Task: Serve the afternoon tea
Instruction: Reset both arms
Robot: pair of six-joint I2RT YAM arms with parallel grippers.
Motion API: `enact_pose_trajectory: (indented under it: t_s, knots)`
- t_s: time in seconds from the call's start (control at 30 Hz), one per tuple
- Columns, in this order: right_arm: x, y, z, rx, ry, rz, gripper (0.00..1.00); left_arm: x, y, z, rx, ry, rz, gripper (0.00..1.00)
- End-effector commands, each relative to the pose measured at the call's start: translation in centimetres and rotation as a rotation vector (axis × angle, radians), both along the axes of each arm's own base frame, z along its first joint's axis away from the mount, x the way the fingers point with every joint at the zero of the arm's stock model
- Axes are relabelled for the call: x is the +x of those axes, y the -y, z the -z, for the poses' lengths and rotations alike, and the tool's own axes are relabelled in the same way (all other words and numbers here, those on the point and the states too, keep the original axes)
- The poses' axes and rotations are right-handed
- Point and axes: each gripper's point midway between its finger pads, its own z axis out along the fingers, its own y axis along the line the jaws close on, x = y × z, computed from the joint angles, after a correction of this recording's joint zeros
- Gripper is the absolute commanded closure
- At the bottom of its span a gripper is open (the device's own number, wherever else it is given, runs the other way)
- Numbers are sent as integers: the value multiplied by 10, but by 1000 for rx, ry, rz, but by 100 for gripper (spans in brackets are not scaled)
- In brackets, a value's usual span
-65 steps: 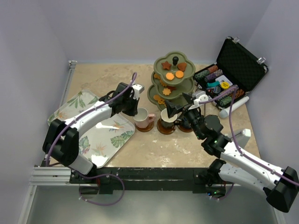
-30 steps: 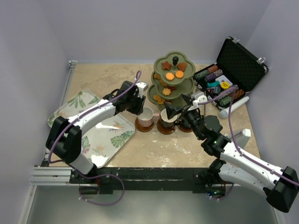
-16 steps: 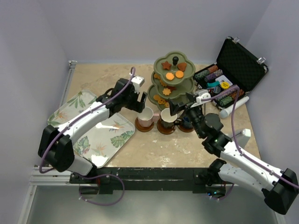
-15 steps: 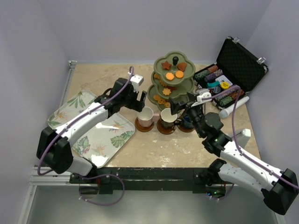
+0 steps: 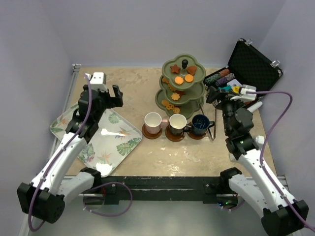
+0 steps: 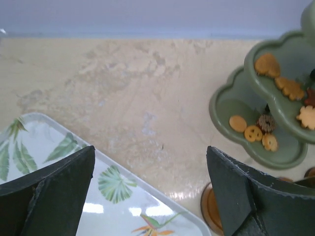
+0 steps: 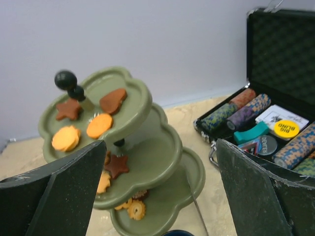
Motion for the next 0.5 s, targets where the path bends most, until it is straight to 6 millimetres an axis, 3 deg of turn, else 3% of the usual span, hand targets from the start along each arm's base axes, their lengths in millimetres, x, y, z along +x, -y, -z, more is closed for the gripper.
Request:
enact_pose_trajectory:
  t_s: [0.0,0.1,0.23,0.47]
  knots:
    - [-25,28,-65,100,150,96,1,-12,-27,-65,-79,271,-126,0]
    - [-51,47,-92,106,262,153,2,-24,-42,-81,-97,343,-192,0]
    - [-84,65,-112,110,387,196,2,-36,-54,-95,-117,404,-236,0]
    - [-99,71,-116,125,442,206,2,-38,-60,-96,-108,393,-266,0]
